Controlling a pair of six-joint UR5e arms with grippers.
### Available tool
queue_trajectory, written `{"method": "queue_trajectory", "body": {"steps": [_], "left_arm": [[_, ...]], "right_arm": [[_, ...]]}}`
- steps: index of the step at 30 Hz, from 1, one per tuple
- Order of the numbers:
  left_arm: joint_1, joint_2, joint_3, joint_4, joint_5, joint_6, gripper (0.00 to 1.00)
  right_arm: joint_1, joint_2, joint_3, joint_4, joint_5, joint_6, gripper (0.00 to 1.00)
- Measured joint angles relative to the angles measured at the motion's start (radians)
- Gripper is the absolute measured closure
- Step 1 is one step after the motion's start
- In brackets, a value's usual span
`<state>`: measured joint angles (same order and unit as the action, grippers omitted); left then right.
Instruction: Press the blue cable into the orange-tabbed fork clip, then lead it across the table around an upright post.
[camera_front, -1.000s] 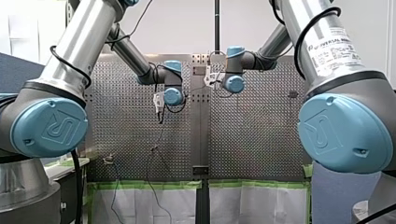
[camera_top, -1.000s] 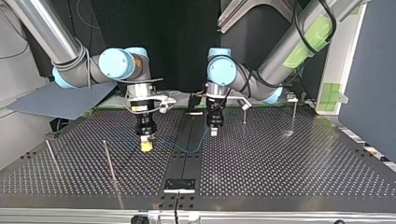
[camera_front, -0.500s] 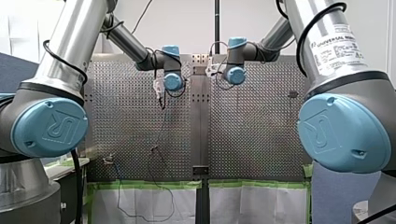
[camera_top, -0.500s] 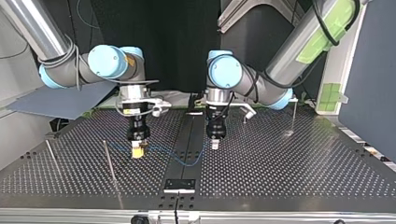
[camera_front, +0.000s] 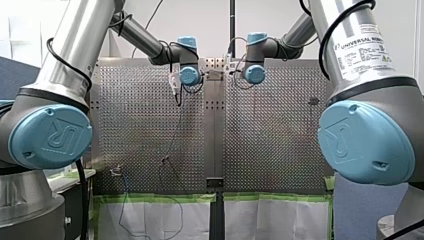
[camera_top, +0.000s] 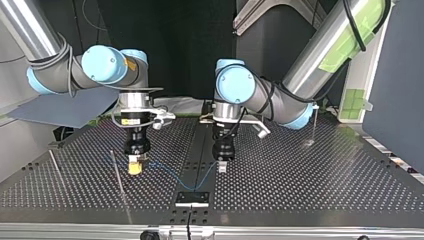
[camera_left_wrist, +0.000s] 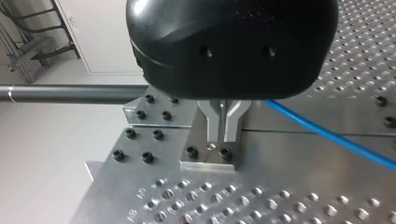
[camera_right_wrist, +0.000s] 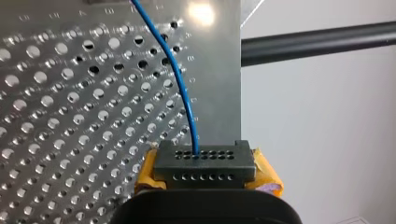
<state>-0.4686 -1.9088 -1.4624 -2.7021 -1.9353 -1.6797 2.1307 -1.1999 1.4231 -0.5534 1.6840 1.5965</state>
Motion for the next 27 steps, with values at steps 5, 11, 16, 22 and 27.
{"method": "queue_trajectory", "body": {"steps": [5,11,16,22,27], "left_arm": [[-0.011,0.0,0.032,-0.023,0.0,0.005,1.0],[-0.023,0.0,0.07,-0.047,0.002,0.006,1.0],[-0.032,0.0,0.09,-0.06,0.004,0.007,1.0],[-0.051,-0.001,0.131,-0.092,0.016,0.008,1.0],[-0.064,-0.003,0.16,-0.102,0.026,0.008,1.0]], "right_arm": [[-0.014,-0.007,0.0,0.008,0.002,0.002,1.0],[-0.031,-0.023,0.0,0.014,0.002,0.005,1.0],[-0.047,-0.036,0.0,0.017,0.001,0.008,1.0],[-0.07,-0.048,0.0,0.025,0.001,0.011,1.0],[-0.091,-0.053,0.0,0.033,0.001,0.012,1.0]]}}
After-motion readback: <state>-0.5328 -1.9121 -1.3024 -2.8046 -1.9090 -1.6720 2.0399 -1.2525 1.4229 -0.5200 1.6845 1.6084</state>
